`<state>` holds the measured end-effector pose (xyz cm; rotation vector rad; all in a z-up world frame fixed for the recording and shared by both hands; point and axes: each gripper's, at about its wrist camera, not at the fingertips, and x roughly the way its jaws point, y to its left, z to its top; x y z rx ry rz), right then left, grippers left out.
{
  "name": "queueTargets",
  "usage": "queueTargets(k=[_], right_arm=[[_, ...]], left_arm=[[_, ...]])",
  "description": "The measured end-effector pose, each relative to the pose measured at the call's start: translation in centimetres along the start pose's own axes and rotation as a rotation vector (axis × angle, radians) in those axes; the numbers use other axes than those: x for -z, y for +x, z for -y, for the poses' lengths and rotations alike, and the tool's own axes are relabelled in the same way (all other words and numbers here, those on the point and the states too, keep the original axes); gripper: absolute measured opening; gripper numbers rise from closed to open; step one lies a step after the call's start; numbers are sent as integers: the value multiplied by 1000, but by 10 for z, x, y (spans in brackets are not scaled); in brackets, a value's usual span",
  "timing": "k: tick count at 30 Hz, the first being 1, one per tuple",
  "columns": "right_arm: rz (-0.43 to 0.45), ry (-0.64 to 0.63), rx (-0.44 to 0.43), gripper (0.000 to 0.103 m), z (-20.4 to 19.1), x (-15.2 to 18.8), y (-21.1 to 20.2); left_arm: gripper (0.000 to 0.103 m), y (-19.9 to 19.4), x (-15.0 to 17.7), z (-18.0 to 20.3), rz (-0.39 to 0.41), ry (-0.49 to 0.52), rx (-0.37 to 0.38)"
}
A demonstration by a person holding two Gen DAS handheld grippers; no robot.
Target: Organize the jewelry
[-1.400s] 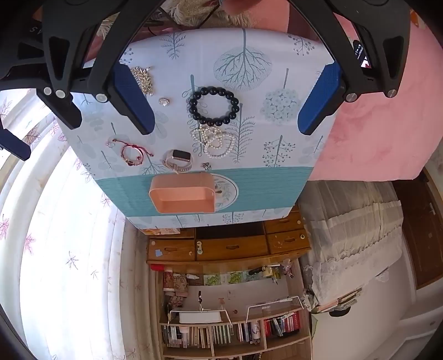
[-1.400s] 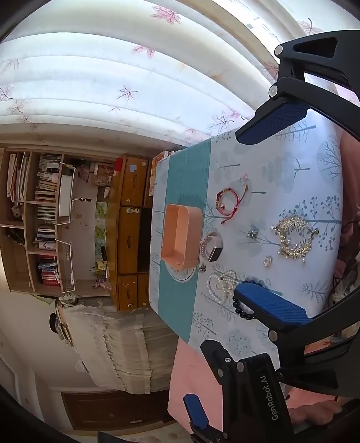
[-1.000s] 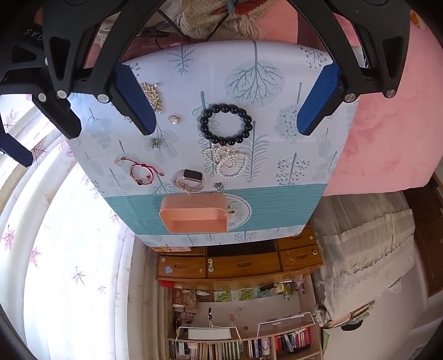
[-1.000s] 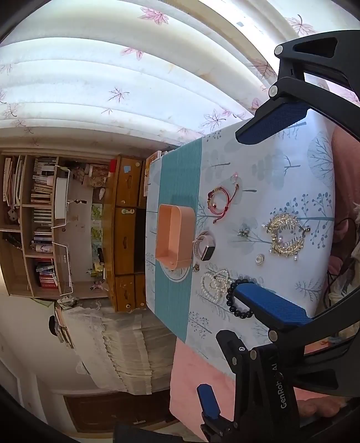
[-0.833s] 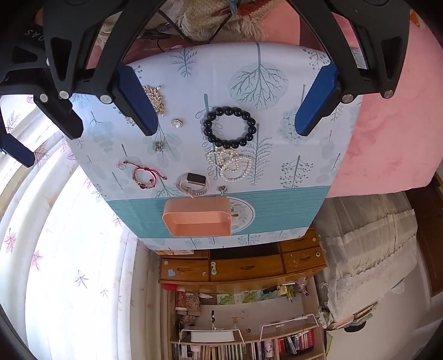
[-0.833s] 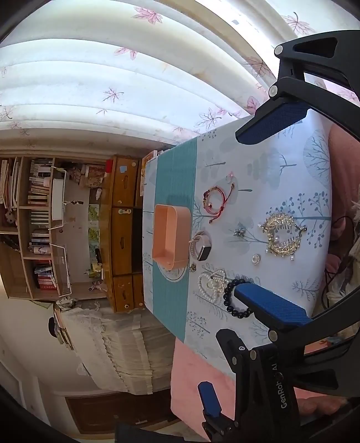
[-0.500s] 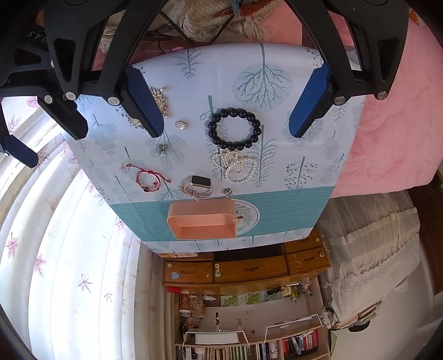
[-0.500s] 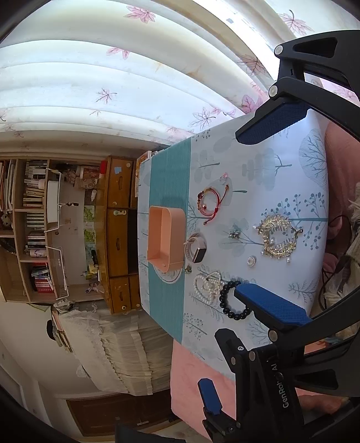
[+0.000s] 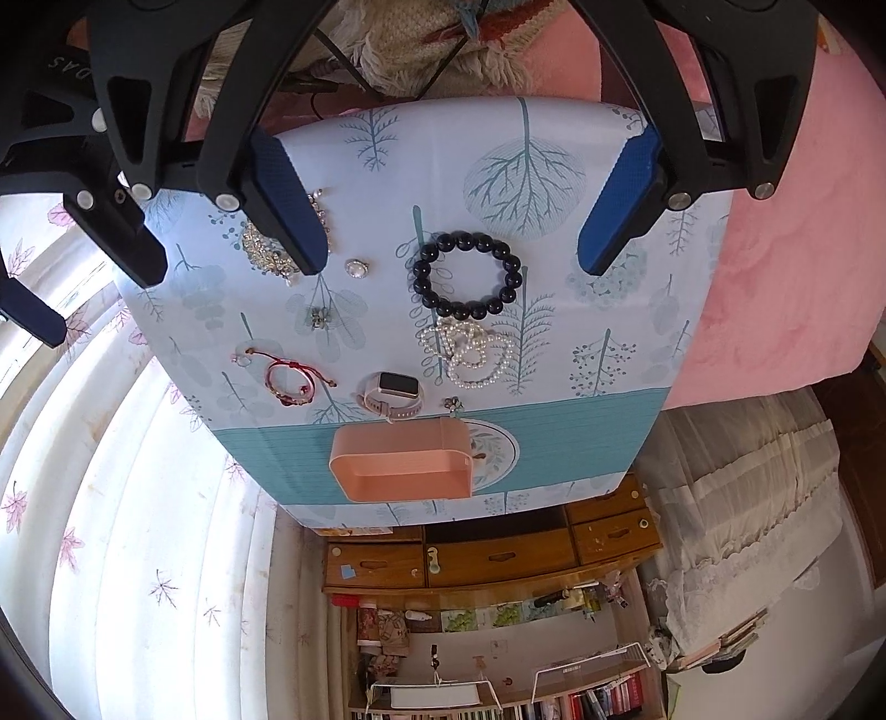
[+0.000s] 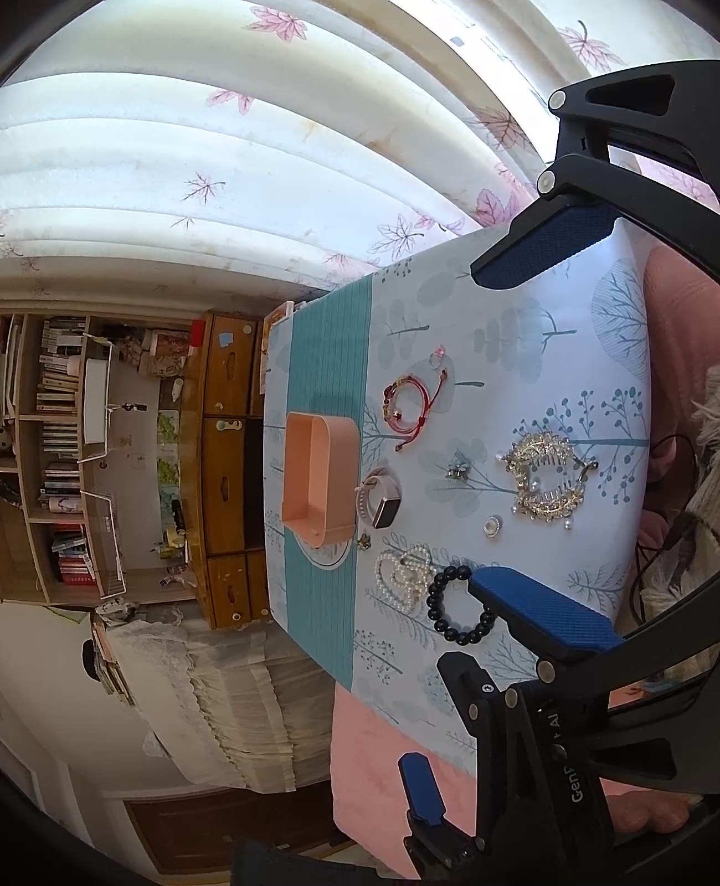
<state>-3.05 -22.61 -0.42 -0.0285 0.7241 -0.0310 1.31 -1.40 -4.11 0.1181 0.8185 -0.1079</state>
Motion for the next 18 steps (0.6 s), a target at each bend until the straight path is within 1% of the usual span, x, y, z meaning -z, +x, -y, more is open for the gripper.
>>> queueTargets(k=[18], right_arm=[[-19, -2, -12, 102, -2, 1, 6]], left_arm=[[91, 7, 1, -1, -19, -1, 2]])
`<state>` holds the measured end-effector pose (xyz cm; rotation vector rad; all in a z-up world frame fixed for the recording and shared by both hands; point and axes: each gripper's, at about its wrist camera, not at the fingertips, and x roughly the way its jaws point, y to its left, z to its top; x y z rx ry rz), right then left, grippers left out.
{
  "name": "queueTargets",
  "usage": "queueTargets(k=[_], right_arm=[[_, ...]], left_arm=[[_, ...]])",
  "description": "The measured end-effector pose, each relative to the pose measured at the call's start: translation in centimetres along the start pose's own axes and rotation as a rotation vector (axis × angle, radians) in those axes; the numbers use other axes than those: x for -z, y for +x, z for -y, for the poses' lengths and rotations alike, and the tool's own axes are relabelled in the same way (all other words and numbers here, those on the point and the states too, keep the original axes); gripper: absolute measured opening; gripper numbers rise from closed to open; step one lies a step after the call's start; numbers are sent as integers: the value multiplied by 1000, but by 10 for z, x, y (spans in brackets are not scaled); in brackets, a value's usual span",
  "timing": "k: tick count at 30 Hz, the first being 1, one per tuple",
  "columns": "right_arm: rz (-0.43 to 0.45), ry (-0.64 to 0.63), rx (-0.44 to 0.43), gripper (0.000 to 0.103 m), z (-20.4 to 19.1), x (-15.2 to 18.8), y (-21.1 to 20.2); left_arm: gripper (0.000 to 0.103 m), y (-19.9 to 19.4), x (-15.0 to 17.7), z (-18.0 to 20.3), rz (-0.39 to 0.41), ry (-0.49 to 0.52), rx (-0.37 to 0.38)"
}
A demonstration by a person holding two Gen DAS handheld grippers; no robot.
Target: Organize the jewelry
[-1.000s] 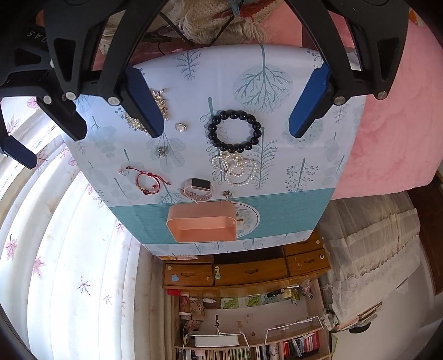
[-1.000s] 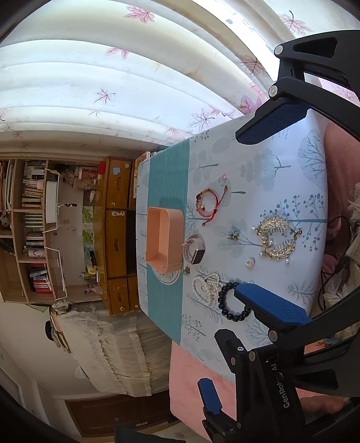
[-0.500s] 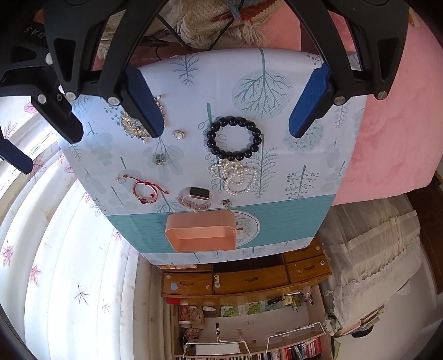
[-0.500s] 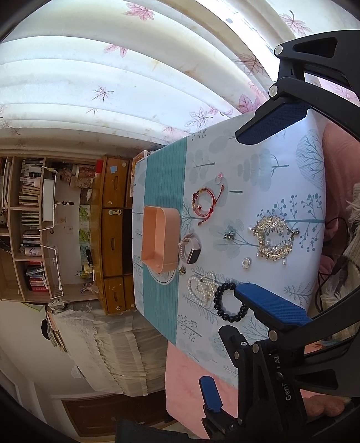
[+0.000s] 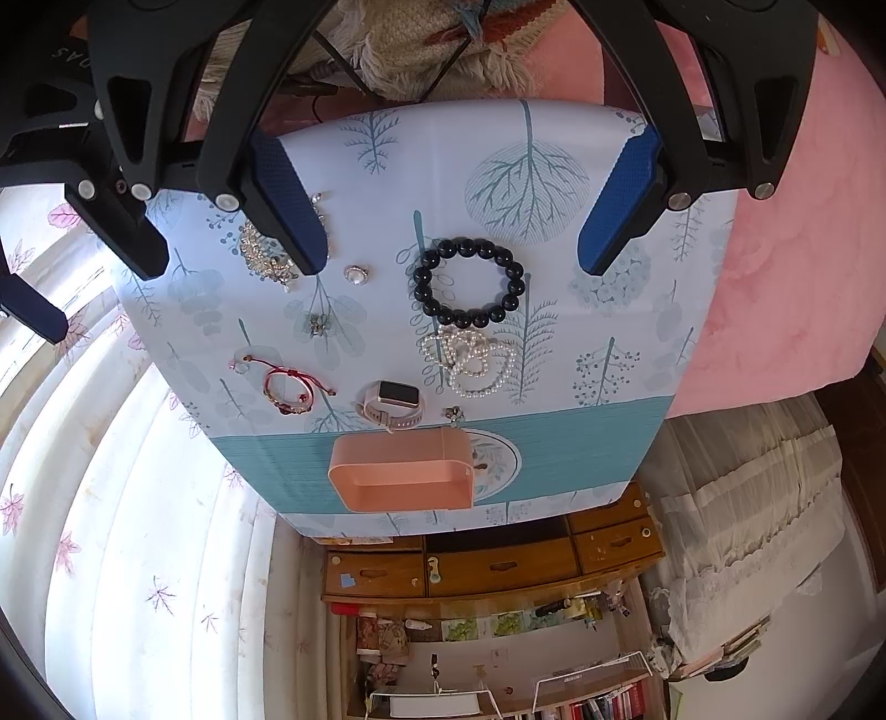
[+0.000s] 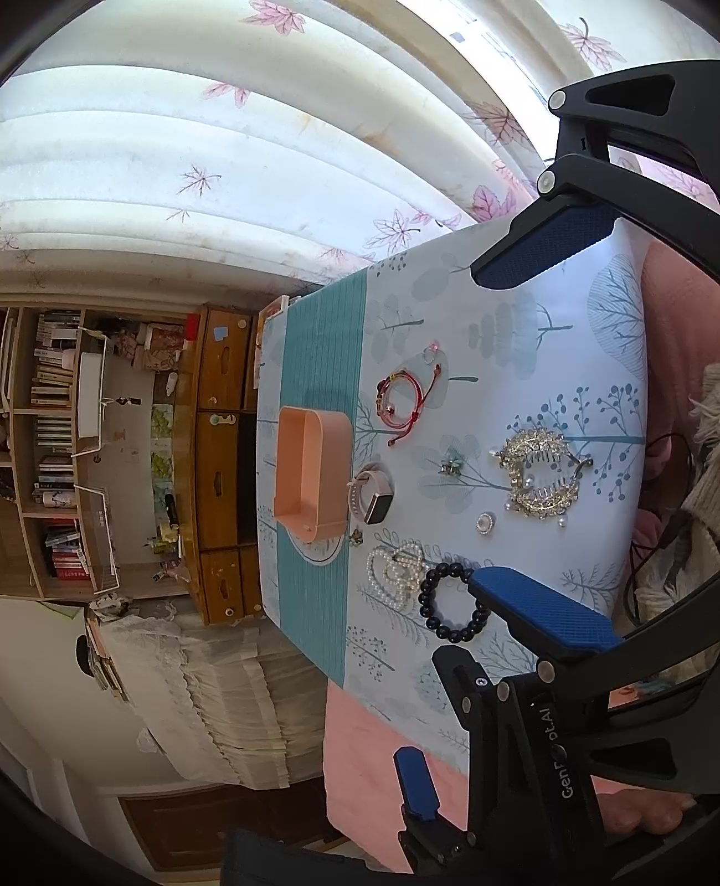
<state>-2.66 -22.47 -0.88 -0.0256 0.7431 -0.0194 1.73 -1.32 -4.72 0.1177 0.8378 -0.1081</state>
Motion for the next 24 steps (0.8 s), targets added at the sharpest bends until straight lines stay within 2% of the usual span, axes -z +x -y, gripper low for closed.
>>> queueTargets(k=[24], right_arm=[[-42, -9, -13, 102, -2, 1, 20]], left_arm=[[91, 23, -4, -5, -49, -16, 16]])
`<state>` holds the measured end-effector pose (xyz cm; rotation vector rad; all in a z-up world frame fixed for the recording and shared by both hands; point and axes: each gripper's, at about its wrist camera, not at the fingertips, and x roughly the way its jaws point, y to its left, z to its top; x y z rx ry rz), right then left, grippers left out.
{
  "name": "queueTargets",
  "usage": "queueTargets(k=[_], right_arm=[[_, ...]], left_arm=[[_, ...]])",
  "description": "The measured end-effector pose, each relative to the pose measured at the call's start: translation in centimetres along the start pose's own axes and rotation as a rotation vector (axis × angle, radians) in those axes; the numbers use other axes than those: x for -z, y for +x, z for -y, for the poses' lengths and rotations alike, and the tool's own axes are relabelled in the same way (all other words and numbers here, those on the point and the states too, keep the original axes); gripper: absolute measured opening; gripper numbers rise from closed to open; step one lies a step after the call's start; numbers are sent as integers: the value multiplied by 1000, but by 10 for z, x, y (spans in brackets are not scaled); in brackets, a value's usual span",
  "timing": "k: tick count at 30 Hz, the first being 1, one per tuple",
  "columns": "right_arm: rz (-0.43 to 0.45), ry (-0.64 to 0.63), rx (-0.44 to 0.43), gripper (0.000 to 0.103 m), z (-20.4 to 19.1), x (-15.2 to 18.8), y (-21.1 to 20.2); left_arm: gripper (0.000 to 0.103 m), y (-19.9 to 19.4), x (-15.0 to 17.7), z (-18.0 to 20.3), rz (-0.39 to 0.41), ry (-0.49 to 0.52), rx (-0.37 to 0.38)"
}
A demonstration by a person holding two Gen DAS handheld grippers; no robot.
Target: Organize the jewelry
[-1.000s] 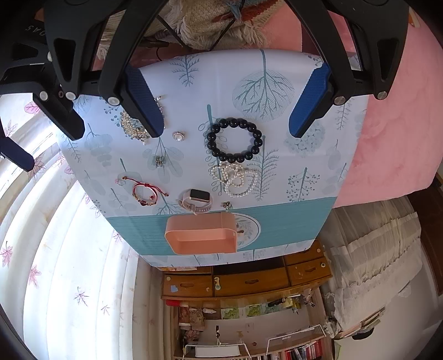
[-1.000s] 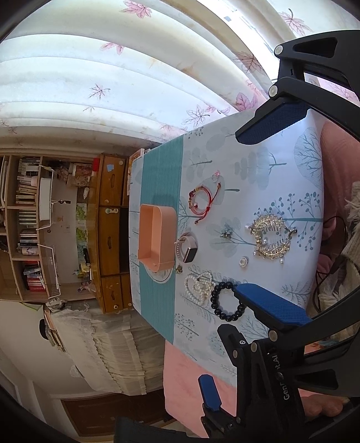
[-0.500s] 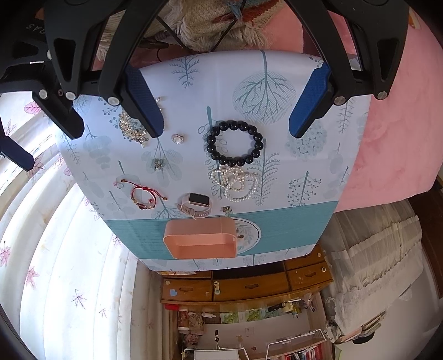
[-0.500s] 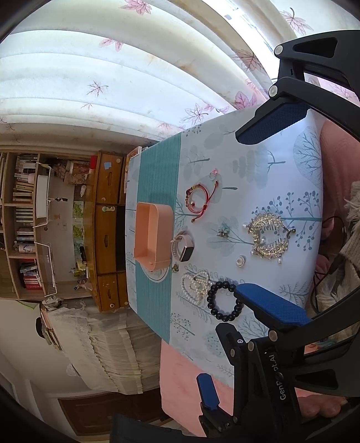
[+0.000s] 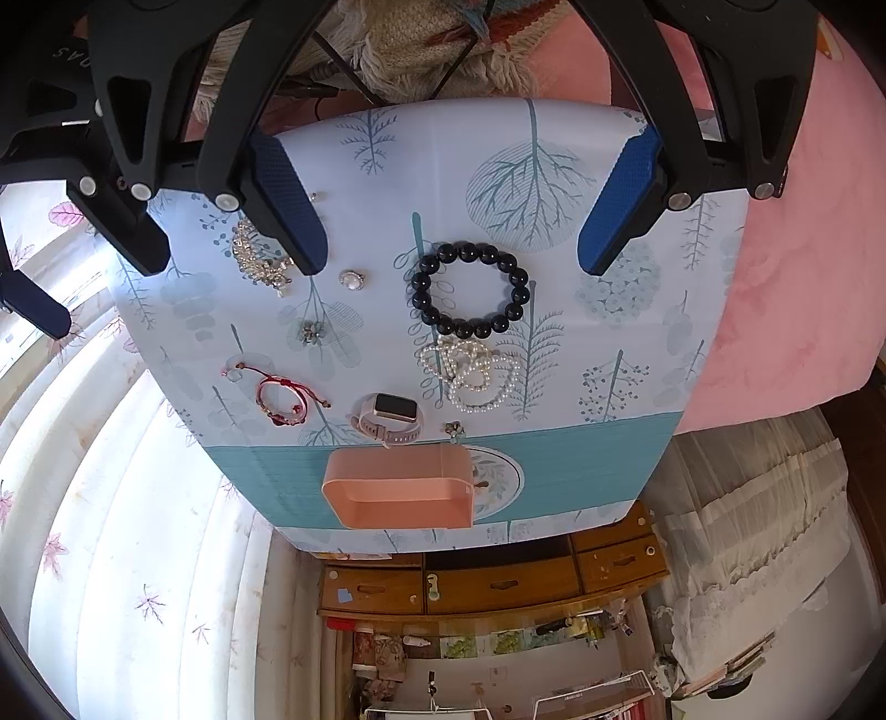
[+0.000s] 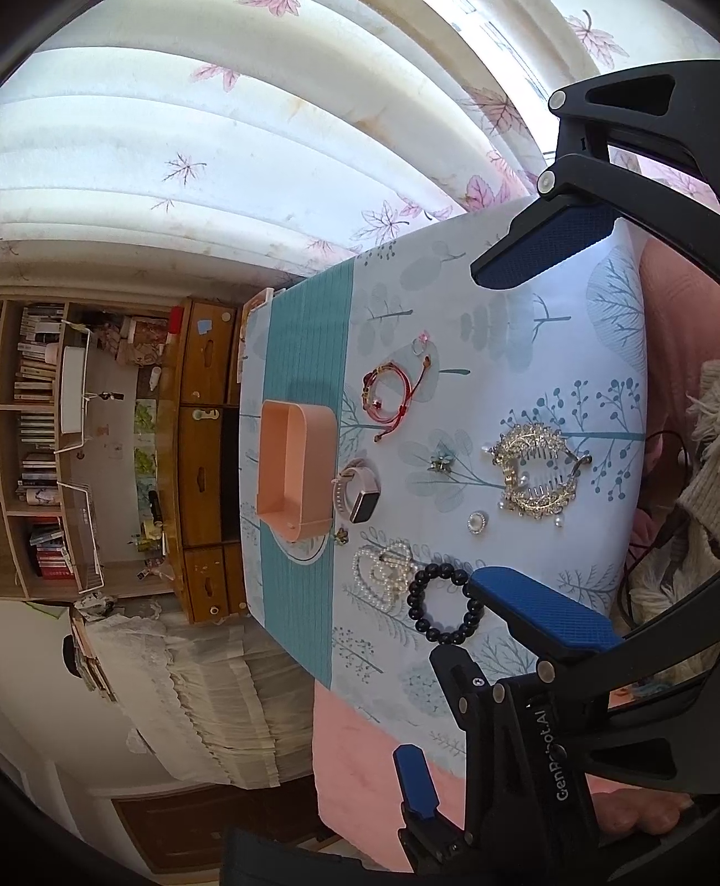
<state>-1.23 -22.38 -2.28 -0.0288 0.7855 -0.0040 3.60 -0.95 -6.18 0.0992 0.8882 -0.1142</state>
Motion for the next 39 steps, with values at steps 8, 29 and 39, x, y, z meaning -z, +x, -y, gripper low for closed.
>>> queueTargets(k=[8, 29, 39], right_arm=[[-15, 4, -4, 102, 0, -1, 7], [-98, -99, -4, 102, 43, -21, 61], [-274, -412, -92, 81, 3, 18, 132]], left_arm=[[91, 8, -2, 0, -16, 2, 8], [91, 29, -43, -83, 31, -86, -6], [91, 85, -20, -102, -136, -165, 35]])
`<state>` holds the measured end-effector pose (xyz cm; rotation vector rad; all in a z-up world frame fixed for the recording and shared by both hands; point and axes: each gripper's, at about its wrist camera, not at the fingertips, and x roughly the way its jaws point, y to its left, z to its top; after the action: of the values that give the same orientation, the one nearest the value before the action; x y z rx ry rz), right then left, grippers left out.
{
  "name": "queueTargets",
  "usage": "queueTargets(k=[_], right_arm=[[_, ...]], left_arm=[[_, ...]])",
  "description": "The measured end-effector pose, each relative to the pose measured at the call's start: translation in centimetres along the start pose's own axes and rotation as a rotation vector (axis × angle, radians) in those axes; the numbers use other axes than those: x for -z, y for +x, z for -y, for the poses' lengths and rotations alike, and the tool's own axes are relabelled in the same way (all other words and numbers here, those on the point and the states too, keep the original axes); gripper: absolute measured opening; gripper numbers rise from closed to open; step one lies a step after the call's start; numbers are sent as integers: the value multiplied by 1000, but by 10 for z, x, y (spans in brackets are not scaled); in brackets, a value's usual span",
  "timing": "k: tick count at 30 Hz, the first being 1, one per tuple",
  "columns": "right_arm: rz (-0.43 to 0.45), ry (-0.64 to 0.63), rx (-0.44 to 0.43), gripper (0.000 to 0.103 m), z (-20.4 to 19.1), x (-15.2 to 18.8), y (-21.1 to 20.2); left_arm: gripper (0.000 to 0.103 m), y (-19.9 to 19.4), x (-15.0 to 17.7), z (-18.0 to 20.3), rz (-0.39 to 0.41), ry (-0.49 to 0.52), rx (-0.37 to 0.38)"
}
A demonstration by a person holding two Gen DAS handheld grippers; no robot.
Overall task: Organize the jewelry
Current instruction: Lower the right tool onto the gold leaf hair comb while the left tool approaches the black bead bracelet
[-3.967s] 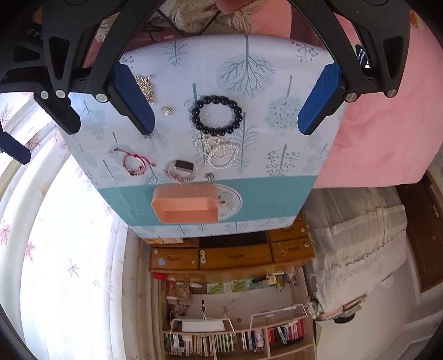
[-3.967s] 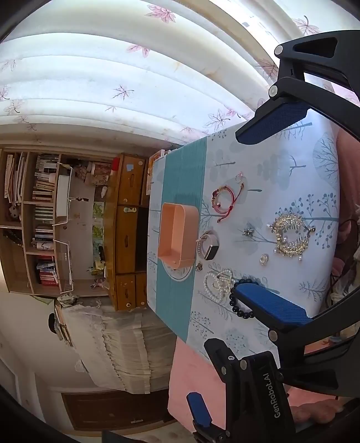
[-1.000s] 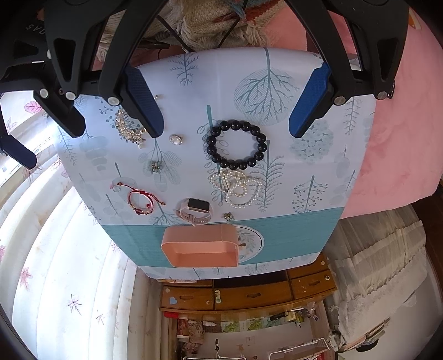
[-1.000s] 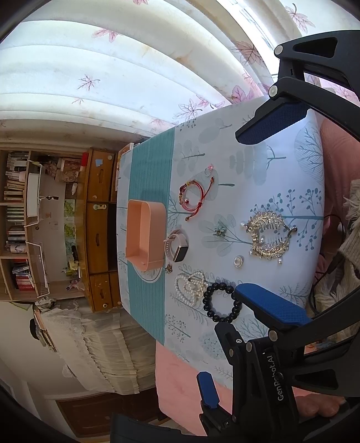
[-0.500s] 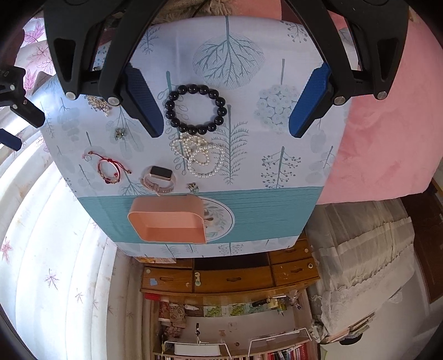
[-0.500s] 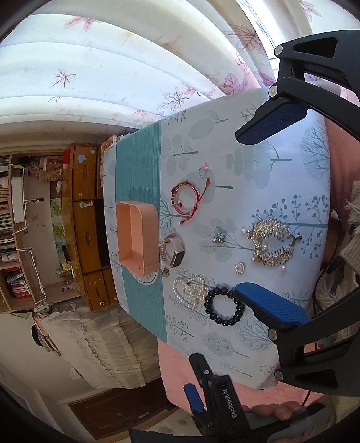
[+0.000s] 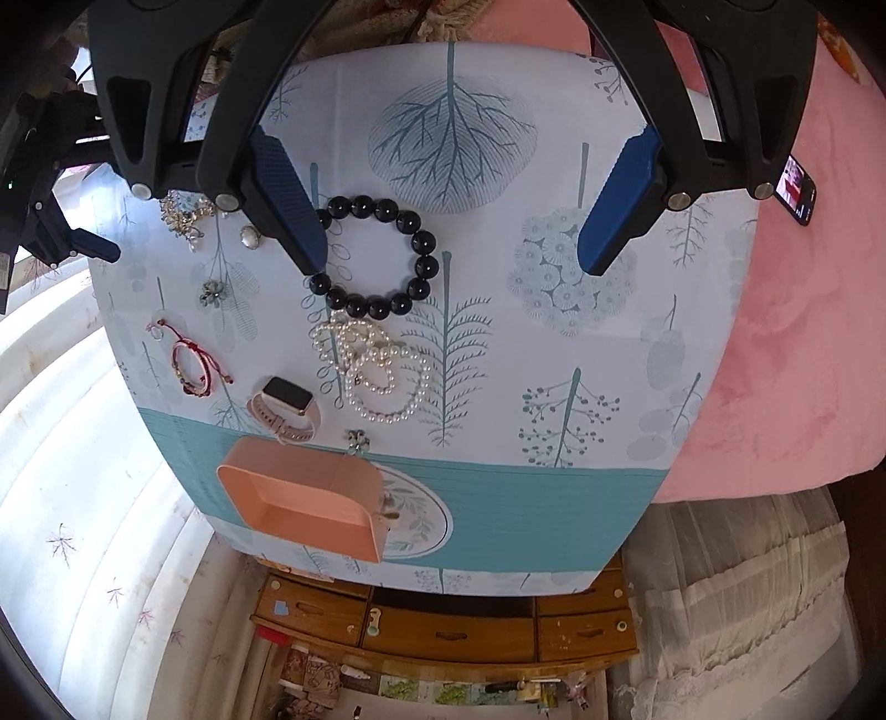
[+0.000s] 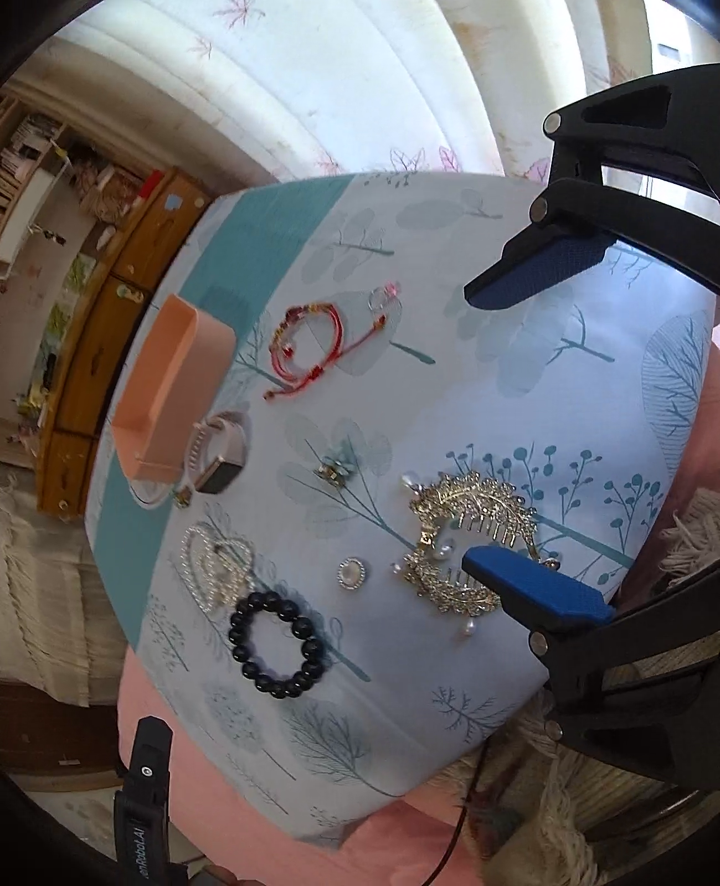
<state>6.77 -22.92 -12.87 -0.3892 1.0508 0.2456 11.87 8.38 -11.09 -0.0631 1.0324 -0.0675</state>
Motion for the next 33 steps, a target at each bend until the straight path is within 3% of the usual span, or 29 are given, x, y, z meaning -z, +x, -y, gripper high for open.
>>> queueTargets(k=[2, 4, 7, 13, 22, 33], right_arm=[[-54, 26, -57, 70, 3, -1, 19], [-103, 78, -103, 66, 9, 0, 34], [-126, 140, -161, 66, 17, 0, 43], [-146, 156, -190, 66, 13, -4, 51], [-142, 164, -233, 66, 6, -11, 30], [-103, 69, -310, 66, -39, -20, 7]], left_arm=[[91, 11, 4, -1, -26, -5, -2], [91, 21, 9, -1, -51, -7, -3], [91, 30, 13, 0, -78, -4, -2], [91, 35, 12, 10, -95, 16, 13], [91, 38, 15, 13, -108, 38, 22], [91, 36, 23, 8, -108, 33, 40]])
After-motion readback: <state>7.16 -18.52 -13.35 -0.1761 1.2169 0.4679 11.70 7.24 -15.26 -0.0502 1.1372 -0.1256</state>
